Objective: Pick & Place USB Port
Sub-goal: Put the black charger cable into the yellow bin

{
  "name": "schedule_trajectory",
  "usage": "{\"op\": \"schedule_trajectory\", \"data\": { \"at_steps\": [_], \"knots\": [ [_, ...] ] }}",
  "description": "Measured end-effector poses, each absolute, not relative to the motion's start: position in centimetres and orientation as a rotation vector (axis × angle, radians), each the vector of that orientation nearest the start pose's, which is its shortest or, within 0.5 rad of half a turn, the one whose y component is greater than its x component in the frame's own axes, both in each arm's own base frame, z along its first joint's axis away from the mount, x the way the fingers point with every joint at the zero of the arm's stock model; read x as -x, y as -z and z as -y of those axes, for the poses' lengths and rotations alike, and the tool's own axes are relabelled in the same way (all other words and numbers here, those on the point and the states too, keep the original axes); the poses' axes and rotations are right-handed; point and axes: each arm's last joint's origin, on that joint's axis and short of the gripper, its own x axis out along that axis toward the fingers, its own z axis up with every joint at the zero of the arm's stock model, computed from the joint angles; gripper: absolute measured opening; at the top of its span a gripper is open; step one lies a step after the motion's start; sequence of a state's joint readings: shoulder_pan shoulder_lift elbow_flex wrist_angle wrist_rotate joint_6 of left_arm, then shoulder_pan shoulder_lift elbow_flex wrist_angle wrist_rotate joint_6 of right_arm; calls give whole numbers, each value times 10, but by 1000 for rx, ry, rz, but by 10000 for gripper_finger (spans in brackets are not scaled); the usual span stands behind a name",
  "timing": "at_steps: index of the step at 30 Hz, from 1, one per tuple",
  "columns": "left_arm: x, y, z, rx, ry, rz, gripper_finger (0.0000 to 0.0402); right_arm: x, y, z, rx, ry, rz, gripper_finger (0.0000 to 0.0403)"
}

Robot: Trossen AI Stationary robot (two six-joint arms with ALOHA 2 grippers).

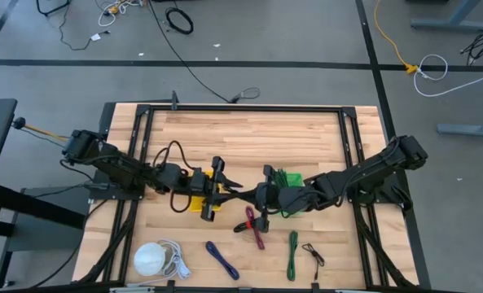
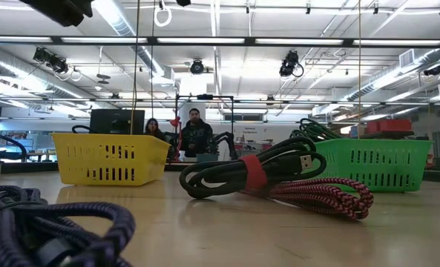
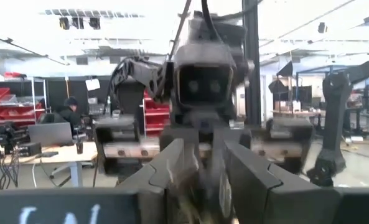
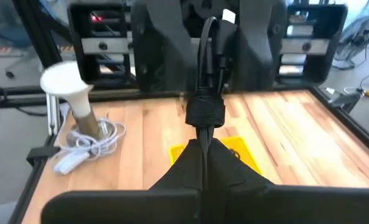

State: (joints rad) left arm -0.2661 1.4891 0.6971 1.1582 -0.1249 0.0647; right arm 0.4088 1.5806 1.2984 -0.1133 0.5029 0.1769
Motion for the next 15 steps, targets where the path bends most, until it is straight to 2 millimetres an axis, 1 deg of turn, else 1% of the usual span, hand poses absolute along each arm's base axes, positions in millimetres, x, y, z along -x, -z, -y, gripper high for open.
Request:
{"op": "schedule_trajectory", "data": {
  "at_steps": [2, 4, 6, 10, 11, 15],
  "knots": [
    [-294, -268, 76, 7, 128, 361, 114, -337, -318, -131, -11, 130, -364, 2],
    [-294, -268, 76, 6, 128, 357, 104, -338, -315, -131, -11, 137, -373, 2],
    [-294, -268, 76, 5, 127, 355, 82, -340, -311, -132, 2, 142, -381, 2],
    [-294, -268, 76, 5, 129, 354, 27, -342, -313, -131, 11, 139, -360, 2],
    [-294, -268, 76, 5, 129, 354, 20, -343, -313, -130, 11, 142, -359, 2],
    [-294, -268, 76, 4, 130, 353, 20, -343, -313, -129, 15, 144, -356, 2]
  ]
}}
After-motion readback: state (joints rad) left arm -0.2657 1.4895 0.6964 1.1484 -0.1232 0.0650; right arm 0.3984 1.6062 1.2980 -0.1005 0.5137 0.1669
